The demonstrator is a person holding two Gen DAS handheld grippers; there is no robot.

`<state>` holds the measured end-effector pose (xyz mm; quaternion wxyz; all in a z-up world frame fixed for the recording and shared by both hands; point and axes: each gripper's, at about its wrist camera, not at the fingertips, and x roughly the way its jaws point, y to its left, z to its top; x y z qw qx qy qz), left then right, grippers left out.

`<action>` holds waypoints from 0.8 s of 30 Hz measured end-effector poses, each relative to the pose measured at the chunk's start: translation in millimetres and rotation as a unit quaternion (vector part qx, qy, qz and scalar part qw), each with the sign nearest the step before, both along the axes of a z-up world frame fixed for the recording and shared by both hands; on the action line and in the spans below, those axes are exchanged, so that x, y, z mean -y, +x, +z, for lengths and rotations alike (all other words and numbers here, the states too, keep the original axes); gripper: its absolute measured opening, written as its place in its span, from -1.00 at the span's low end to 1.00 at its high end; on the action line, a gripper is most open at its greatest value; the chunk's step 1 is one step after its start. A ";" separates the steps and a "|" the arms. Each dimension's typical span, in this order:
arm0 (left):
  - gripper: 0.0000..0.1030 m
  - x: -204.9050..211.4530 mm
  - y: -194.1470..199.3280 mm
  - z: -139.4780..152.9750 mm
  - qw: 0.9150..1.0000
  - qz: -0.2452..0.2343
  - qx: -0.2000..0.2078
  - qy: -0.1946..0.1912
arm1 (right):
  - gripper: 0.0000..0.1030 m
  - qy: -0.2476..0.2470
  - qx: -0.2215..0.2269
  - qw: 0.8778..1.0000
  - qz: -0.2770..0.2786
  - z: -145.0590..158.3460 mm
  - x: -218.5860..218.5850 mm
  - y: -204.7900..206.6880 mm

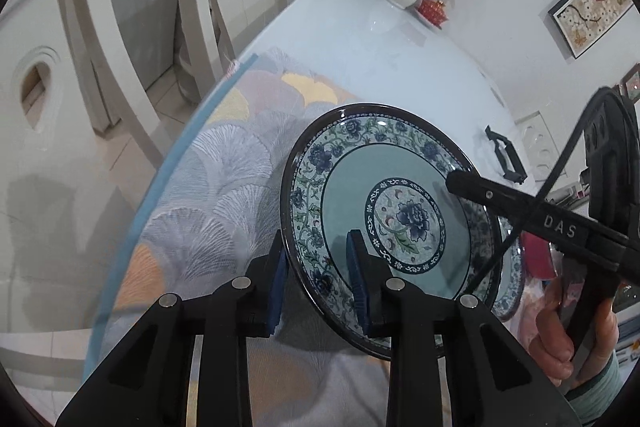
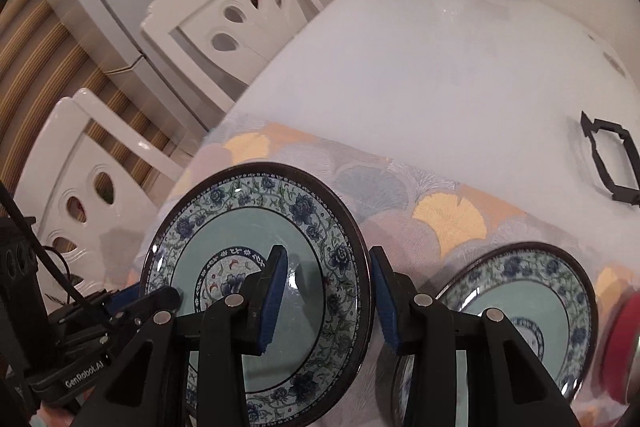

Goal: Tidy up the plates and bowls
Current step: 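Lift the second plate with both grippers and carry it over the first plate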

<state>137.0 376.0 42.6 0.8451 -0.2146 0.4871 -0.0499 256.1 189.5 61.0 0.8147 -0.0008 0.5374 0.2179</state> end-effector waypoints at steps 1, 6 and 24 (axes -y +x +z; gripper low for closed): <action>-0.51 -0.7 -4.3 5.2 1.000 0.001 0.005 0.001 | -0.20 0.002 0.002 1.000 0.001 5.1 0.4 -5.5; -0.51 -0.8 -27.2 36.3 0.999 -0.002 0.033 0.013 | -0.20 0.008 0.018 1.000 0.016 33.8 3.7 -42.2; -0.51 5.3 -152.3 70.5 0.999 0.009 0.043 0.029 | -0.20 0.024 0.001 1.000 0.020 64.3 22.6 -199.2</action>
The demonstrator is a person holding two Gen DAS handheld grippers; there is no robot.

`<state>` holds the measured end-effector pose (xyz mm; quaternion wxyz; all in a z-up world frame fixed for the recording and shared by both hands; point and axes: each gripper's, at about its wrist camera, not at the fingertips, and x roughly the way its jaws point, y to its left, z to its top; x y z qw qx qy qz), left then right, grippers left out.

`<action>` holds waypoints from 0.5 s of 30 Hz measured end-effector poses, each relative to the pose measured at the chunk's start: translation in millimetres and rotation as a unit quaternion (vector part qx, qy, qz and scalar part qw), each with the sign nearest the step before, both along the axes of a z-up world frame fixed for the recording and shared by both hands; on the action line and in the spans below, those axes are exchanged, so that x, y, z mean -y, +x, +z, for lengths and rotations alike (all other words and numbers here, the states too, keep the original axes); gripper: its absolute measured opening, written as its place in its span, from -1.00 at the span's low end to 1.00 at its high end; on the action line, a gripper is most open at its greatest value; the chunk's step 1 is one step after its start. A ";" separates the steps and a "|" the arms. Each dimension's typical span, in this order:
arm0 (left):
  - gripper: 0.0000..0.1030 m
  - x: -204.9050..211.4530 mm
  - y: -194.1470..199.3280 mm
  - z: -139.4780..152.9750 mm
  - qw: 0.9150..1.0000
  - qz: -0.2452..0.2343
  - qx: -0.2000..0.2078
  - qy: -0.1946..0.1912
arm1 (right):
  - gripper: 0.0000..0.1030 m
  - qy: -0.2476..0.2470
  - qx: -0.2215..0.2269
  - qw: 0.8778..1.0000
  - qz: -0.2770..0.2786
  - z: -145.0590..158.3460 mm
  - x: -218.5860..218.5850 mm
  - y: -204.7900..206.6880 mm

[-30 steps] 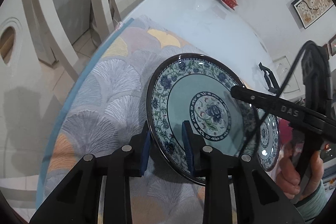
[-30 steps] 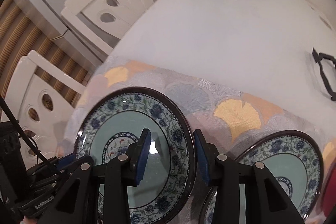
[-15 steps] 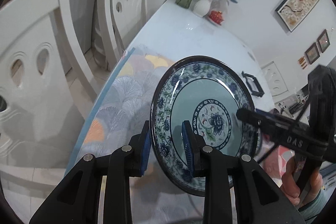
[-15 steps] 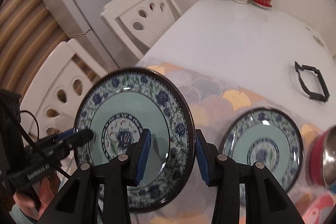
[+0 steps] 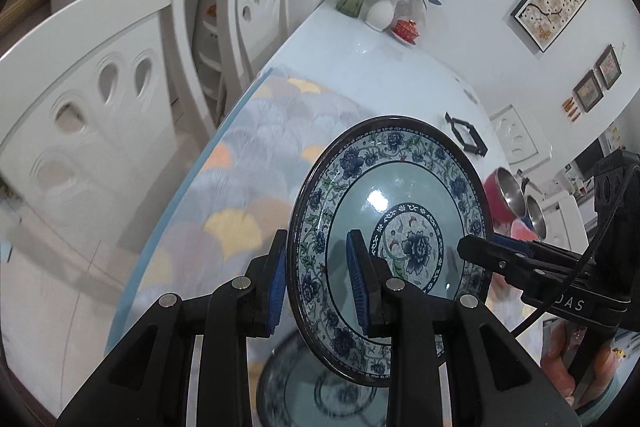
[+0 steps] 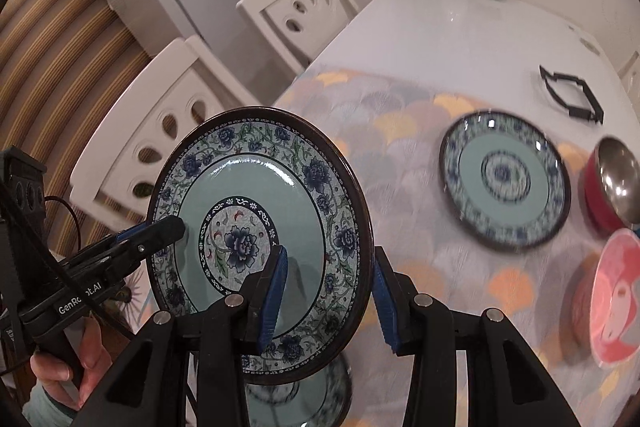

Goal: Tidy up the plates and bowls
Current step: 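Lift the second plate with both grippers and carry it over the first plate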

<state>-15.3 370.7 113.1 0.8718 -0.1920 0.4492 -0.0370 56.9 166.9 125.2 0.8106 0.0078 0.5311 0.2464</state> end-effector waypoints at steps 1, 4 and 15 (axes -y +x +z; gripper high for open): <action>-0.51 0.5 -7.2 -0.8 1.000 0.002 -0.003 0.001 | -0.20 0.001 -0.004 1.000 0.002 -1.3 0.6 -5.2; -0.51 3.3 -25.3 -3.9 1.000 0.009 -0.010 0.008 | -0.19 0.003 -0.020 1.000 0.008 -8.6 2.2 -22.3; -0.51 15.7 -64.8 -19.7 0.999 0.006 -0.035 0.022 | -0.16 -0.011 -0.059 0.998 0.026 -31.7 10.7 -66.2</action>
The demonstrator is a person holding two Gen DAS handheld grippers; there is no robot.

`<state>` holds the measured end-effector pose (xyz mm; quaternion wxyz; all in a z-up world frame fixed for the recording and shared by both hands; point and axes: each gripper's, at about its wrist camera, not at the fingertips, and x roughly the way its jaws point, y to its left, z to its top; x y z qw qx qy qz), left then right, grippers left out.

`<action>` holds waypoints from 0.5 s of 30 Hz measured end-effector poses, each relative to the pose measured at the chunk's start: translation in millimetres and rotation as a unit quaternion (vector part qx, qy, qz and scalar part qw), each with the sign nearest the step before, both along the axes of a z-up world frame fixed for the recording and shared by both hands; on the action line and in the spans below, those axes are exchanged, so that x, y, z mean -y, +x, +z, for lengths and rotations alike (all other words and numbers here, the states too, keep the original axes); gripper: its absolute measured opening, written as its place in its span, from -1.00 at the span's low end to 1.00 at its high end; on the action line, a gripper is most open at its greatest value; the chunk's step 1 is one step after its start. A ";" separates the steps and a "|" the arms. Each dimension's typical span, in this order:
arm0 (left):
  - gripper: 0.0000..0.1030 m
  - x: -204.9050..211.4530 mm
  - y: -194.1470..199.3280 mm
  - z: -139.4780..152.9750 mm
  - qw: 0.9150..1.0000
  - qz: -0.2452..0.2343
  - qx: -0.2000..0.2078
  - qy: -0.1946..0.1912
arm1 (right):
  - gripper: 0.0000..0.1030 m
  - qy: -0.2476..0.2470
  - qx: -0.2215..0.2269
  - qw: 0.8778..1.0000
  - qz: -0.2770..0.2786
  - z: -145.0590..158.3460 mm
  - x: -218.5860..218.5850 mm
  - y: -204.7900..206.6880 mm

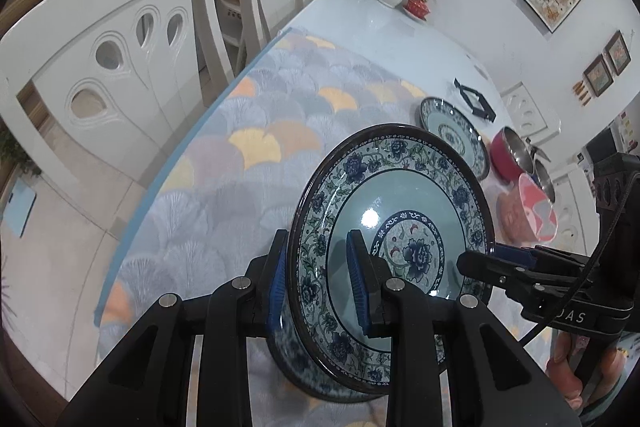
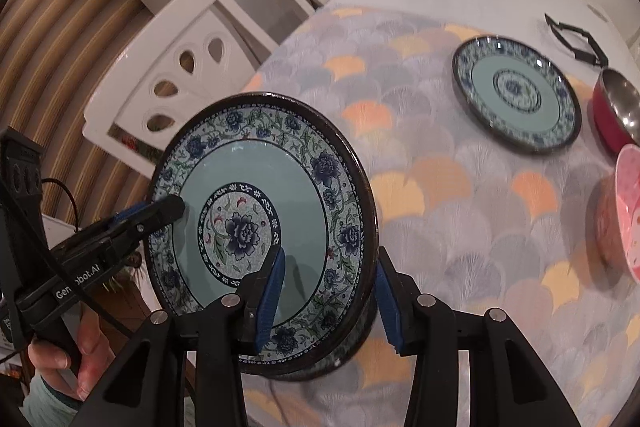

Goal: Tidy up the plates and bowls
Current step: 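Lift the second plate with both grippers and carry it over the first plate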

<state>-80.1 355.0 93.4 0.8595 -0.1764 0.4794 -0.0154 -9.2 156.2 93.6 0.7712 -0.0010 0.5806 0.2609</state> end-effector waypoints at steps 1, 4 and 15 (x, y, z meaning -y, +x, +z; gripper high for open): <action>-0.51 1.8 -1.8 -1.9 1.000 -0.002 -0.003 0.004 | -0.16 -0.003 -0.003 1.000 0.001 -3.3 0.4 -2.9; -0.51 6.7 -6.4 -8.4 1.000 -0.009 -0.013 0.013 | -0.16 -0.006 -0.015 1.000 0.001 -12.4 3.1 -9.2; -0.51 17.8 -19.4 -29.0 0.999 -0.025 -0.040 0.027 | -0.15 -0.025 -0.042 0.999 0.006 -34.8 7.9 -21.8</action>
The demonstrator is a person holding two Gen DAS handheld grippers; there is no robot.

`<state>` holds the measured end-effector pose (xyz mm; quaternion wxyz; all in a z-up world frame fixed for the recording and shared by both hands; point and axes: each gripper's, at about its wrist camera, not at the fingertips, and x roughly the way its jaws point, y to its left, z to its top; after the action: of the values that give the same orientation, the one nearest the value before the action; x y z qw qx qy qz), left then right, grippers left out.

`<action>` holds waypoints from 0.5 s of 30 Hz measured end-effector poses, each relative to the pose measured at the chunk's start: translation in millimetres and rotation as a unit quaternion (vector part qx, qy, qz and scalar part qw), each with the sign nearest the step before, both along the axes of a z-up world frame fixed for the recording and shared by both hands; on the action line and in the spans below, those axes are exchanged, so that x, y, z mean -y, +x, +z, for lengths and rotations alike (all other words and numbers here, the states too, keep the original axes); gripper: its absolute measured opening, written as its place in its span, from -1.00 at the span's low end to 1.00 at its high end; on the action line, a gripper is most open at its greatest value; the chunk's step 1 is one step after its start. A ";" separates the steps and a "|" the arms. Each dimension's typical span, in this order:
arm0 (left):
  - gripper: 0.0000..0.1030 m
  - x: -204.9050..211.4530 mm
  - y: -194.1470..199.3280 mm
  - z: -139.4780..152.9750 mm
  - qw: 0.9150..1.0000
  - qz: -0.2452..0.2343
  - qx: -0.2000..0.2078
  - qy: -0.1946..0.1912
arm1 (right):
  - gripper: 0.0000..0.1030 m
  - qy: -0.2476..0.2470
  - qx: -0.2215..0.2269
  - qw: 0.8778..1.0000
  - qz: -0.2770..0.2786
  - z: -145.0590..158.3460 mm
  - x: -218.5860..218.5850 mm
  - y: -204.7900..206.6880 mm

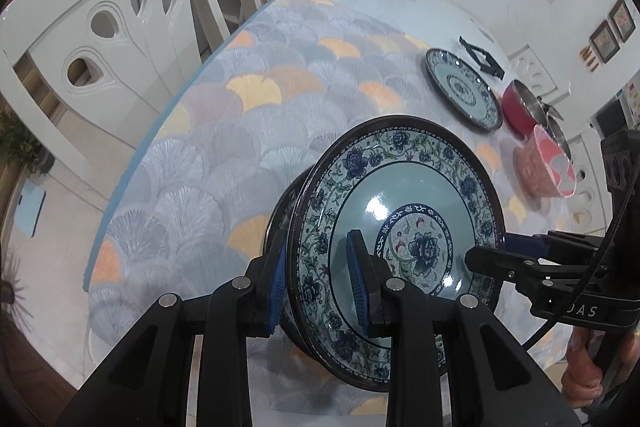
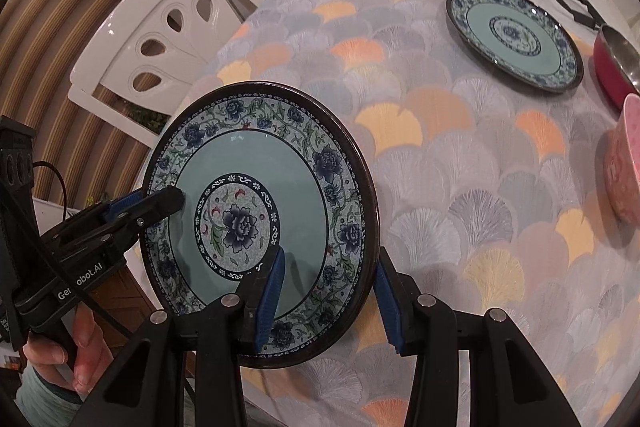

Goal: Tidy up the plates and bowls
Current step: 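Lift the second plate with both grippers and carry it over the first plate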

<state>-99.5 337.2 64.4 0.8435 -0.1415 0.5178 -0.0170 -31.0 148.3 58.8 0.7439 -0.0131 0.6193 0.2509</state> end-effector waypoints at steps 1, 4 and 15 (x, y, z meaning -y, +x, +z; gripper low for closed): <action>-0.51 0.6 -0.5 -1.1 1.000 -0.002 -0.002 0.002 | -0.15 -0.002 -0.003 1.000 0.000 -2.1 0.0 -0.6; -0.51 1.6 -2.9 -4.9 1.000 -0.005 -0.006 0.006 | -0.15 -0.007 -0.009 1.000 -0.001 -6.2 -1.5 -1.9; -0.51 0.3 -3.9 -15.4 1.000 -0.014 -0.017 0.007 | -0.15 -0.018 -0.020 1.000 -0.008 -18.6 -6.7 -5.6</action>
<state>-103.4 336.9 49.0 0.8352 -0.1289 0.5342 -0.0225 -36.6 155.0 40.1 0.7330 -0.0166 0.6383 0.2344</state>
